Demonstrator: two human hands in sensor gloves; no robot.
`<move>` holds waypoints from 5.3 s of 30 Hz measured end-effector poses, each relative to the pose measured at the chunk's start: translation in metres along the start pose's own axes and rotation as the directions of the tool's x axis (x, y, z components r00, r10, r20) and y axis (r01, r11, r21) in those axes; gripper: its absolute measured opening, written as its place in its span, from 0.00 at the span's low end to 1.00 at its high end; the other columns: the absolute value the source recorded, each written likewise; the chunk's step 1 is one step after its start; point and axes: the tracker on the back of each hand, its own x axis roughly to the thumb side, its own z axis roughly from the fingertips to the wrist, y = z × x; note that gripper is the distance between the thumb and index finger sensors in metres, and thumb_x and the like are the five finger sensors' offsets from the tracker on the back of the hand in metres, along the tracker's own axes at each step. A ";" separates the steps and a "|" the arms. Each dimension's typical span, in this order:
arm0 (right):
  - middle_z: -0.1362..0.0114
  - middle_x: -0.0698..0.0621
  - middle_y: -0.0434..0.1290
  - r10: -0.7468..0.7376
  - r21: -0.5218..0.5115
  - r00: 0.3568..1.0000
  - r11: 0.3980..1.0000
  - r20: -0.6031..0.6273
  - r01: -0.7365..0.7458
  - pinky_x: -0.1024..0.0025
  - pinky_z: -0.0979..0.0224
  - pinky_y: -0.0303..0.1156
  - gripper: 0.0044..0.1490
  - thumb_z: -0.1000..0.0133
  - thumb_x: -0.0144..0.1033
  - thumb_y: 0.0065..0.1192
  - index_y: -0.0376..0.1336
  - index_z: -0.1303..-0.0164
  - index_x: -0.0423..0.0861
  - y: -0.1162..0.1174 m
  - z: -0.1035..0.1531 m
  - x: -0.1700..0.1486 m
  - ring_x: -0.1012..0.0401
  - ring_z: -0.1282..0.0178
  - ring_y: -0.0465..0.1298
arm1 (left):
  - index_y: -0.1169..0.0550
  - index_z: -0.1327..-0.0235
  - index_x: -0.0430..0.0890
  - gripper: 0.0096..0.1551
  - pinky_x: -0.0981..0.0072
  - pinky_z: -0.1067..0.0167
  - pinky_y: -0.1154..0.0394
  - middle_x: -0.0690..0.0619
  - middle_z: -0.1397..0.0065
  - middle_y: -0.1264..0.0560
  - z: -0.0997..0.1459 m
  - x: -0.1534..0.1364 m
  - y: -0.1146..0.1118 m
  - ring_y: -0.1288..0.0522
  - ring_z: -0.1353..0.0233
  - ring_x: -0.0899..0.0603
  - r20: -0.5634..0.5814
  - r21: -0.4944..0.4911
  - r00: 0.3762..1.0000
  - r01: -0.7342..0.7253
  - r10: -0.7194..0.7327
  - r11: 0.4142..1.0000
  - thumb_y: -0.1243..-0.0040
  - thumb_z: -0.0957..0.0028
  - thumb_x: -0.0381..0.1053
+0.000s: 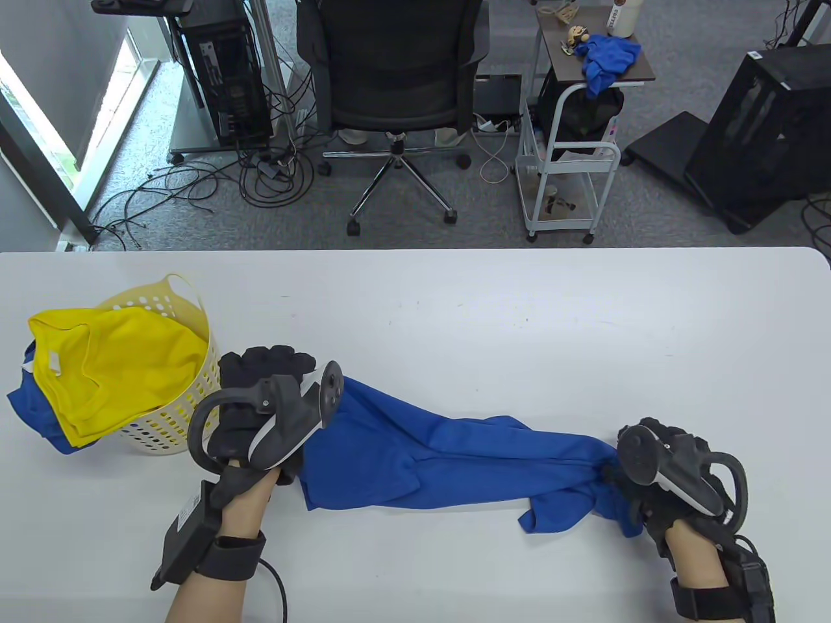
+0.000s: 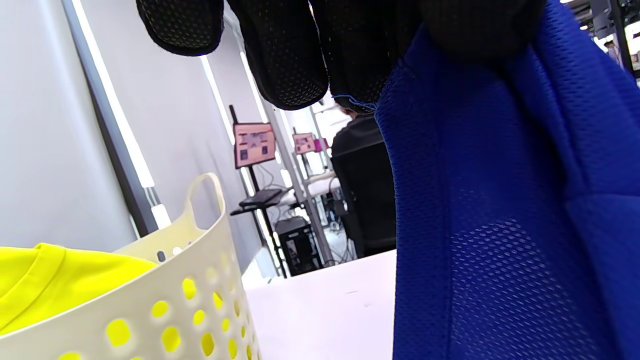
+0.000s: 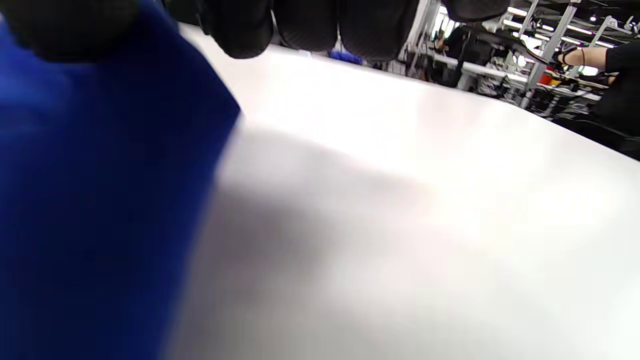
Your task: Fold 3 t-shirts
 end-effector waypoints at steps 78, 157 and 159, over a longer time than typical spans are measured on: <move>0.30 0.54 0.71 -0.171 -0.811 0.949 0.572 -0.265 -0.123 0.40 0.25 0.62 0.25 0.50 0.41 0.61 0.66 0.40 0.58 -0.247 0.027 -0.052 0.50 0.29 0.72 | 0.21 0.47 0.70 0.21 0.48 0.26 0.31 0.65 0.34 0.22 -0.055 -0.101 0.089 0.24 0.30 0.52 -0.191 0.386 0.965 -0.096 0.181 0.918 0.42 0.54 0.61; 0.20 0.45 0.59 -0.019 0.122 0.998 0.992 -0.056 0.026 0.34 0.23 0.54 0.50 0.58 0.52 0.69 0.52 0.26 0.56 0.036 -0.014 -0.035 0.41 0.21 0.61 | 0.37 0.31 0.68 0.37 0.45 0.24 0.35 0.59 0.20 0.36 0.040 -0.060 -0.207 0.31 0.23 0.48 -0.092 -0.592 0.996 -0.047 -0.009 0.804 0.43 0.58 0.65; 0.20 0.45 0.59 -0.040 0.142 0.998 0.989 -0.038 0.045 0.34 0.23 0.54 0.50 0.58 0.50 0.70 0.51 0.26 0.55 0.035 -0.014 -0.031 0.42 0.22 0.62 | 0.37 0.31 0.68 0.37 0.45 0.24 0.35 0.60 0.21 0.35 0.040 -0.063 -0.207 0.31 0.24 0.49 -0.104 -0.584 0.995 -0.062 0.001 0.809 0.42 0.58 0.64</move>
